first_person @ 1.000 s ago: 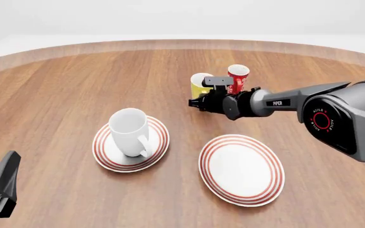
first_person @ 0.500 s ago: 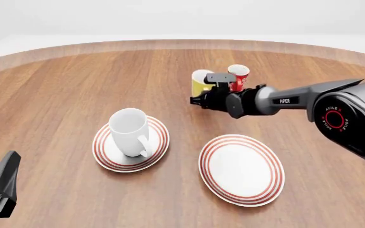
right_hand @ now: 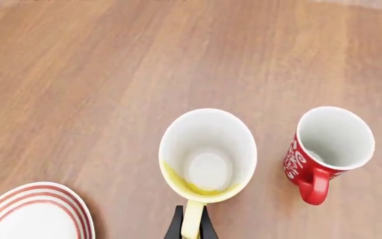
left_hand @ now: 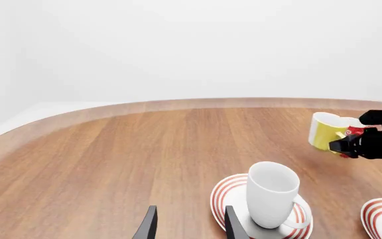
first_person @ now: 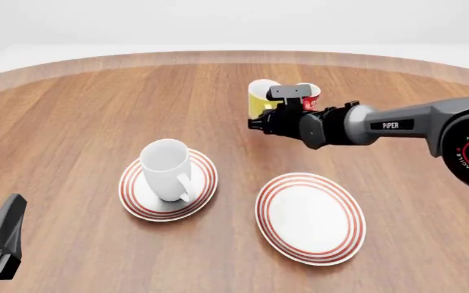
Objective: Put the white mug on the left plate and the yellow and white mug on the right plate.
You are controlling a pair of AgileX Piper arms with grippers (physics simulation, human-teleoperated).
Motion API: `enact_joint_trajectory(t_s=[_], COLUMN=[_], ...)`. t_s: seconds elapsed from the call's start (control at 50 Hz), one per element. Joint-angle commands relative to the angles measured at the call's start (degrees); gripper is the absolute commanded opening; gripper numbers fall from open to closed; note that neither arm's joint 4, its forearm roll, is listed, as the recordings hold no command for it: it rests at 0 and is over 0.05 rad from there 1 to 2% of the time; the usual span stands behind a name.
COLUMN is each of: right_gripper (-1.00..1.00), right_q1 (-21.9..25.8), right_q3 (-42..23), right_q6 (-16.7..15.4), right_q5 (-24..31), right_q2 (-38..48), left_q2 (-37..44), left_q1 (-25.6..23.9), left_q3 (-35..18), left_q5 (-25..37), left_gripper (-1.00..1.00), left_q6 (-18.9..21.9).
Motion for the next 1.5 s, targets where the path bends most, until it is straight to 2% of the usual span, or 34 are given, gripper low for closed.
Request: enact_joint_trajectory(t_s=[0.02,0.06,0.16,0.18,0.22,0.64,1.04,1.5], right_gripper=[-1.0,-1.0,-1.0,-1.0,-1.0,-1.0,-1.0,-1.0], right_q1=[0.4,0.2,0.2,0.3,0.2,-1.1,-0.8,-2.0], right_q3=[5.7,7.7,7.7,12.5,14.6,29.1,35.8,44.1], right_q6=[-0.6,-0.8,-0.8,-1.2,-1.3,-3.2,-3.3,-1.5], right_q5=[-1.5,-2.0,-2.0,-3.5,-4.2,-6.4,-5.3,-7.9], right_q2=[-5.5,-7.3,-7.3,-11.2,-12.9,-26.6,-34.5,-38.4], left_q2=[0.0,0.0,0.0,0.0,0.0,0.0,0.0,0.0], left_q1=[0.0,0.0,0.0,0.0,0.0,0.0,0.0,0.0], left_q3=[0.0,0.0,0.0,0.0,0.0,0.0,0.0,0.0], left_q5=[0.0,0.0,0.0,0.0,0.0,0.0,0.0,0.0], left_gripper=[1.0,1.0,1.0,1.0,1.0,1.0,1.0,1.0], left_q6=[0.0,0.0,0.0,0.0,0.0,0.0,0.0,0.0])
